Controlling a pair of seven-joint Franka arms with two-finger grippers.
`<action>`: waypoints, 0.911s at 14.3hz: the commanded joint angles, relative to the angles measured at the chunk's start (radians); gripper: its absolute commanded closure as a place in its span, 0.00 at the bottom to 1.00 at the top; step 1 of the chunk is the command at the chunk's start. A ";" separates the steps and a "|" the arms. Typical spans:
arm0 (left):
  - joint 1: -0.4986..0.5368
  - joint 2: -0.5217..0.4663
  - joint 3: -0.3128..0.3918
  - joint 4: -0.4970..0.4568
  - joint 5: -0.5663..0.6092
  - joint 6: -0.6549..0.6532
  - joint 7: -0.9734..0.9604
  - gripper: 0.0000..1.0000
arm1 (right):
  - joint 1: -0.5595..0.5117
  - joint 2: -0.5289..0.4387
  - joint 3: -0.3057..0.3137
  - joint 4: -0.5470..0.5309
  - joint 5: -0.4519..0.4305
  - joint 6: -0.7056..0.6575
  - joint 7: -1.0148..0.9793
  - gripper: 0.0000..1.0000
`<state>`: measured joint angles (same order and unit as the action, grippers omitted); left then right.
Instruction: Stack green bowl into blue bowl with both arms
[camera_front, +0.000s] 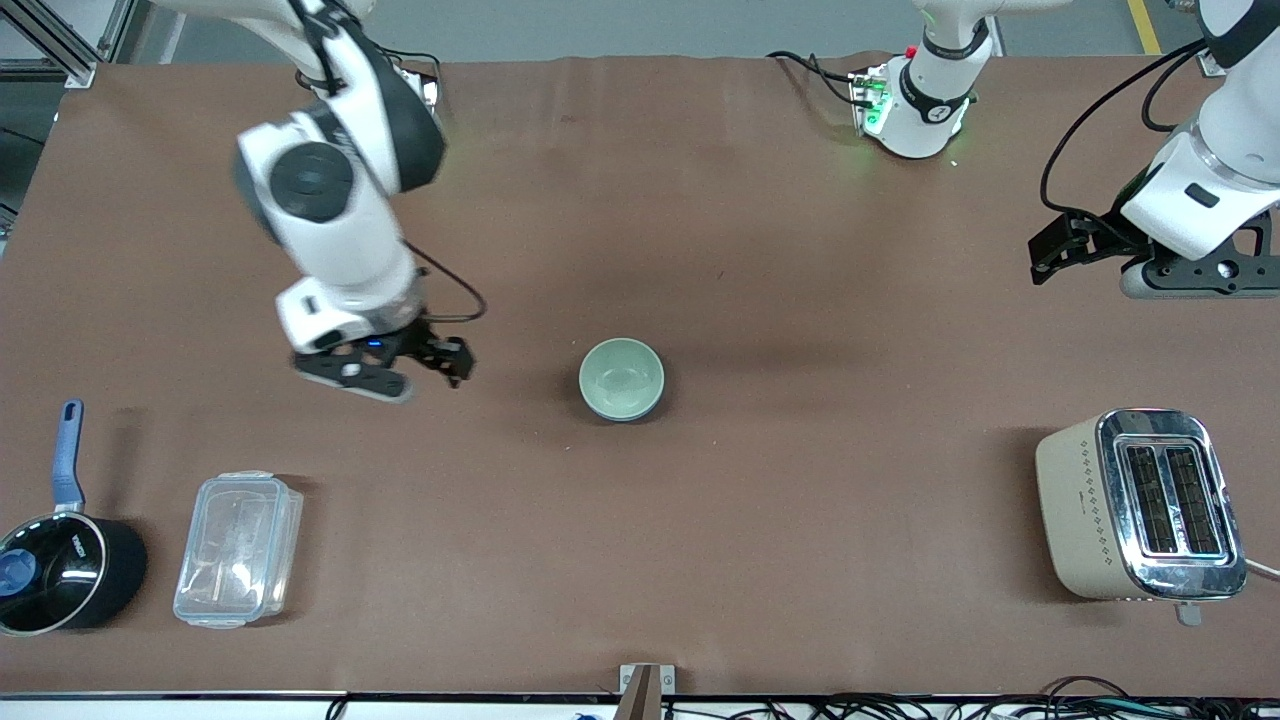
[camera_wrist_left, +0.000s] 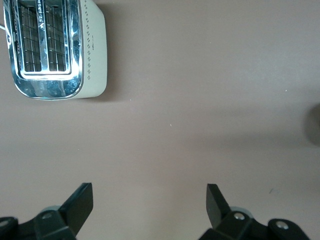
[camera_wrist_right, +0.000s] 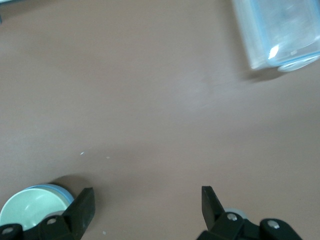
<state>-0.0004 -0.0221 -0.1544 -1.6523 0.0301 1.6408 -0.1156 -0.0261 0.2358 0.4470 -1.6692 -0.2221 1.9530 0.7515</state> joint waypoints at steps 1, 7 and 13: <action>-0.007 0.002 0.003 0.009 -0.013 0.005 0.014 0.00 | 0.000 -0.100 -0.112 0.002 0.070 -0.064 -0.154 0.01; -0.004 0.002 0.003 0.019 -0.013 0.004 0.014 0.00 | 0.025 -0.306 -0.362 0.002 0.207 -0.314 -0.437 0.00; -0.006 0.002 0.003 0.028 -0.012 0.002 0.014 0.00 | 0.026 -0.325 -0.485 0.109 0.208 -0.429 -0.668 0.00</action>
<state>-0.0035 -0.0220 -0.1545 -1.6450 0.0301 1.6452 -0.1156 -0.0168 -0.0982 -0.0131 -1.6218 -0.0326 1.5733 0.1461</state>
